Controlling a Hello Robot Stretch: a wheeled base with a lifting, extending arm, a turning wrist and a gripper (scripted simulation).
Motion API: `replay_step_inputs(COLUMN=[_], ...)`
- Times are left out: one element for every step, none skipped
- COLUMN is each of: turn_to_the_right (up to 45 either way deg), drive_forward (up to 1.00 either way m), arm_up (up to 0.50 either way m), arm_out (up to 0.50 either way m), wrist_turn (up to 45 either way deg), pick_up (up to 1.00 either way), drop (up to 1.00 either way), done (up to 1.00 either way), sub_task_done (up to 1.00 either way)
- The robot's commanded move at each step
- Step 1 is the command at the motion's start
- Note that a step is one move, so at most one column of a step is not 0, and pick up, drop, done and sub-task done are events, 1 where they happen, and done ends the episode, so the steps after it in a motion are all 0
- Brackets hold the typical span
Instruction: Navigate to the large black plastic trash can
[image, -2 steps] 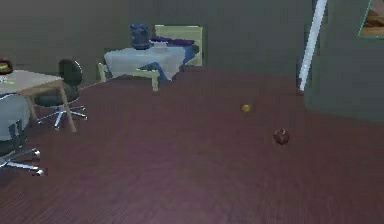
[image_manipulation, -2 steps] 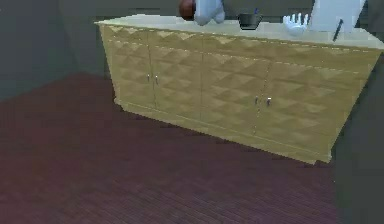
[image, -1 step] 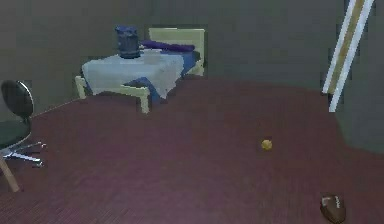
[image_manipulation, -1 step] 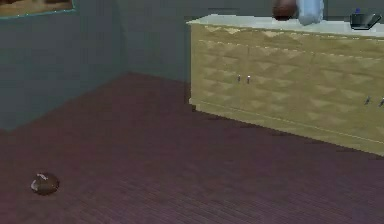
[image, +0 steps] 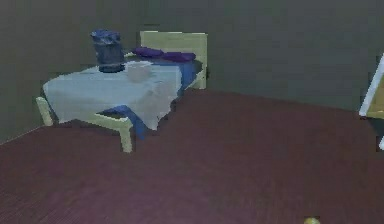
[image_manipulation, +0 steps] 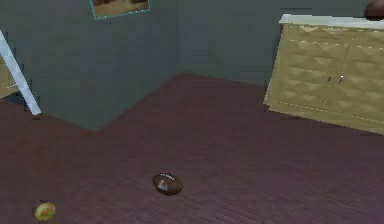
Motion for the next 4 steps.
replay_step_inputs(turn_to_the_right=[0.0, -21.0, 0.0, 45.0], drive_forward=[1.0, 0.0, 0.1, 0.0], arm_up=[0.0, 0.0, 0.0, 0.0], arm_out=[0.0, 0.0, 0.0, 0.0], wrist_turn=[0.0, 0.0, 0.0, 0.0], pick_up=[0.0, 0.0, 0.0, 0.0], drop=[0.0, 0.0, 0.0, 0.0], done=[0.0, 0.0, 0.0, 0.0], sub_task_done=[0.0, 0.0, 0.0, 0.0])
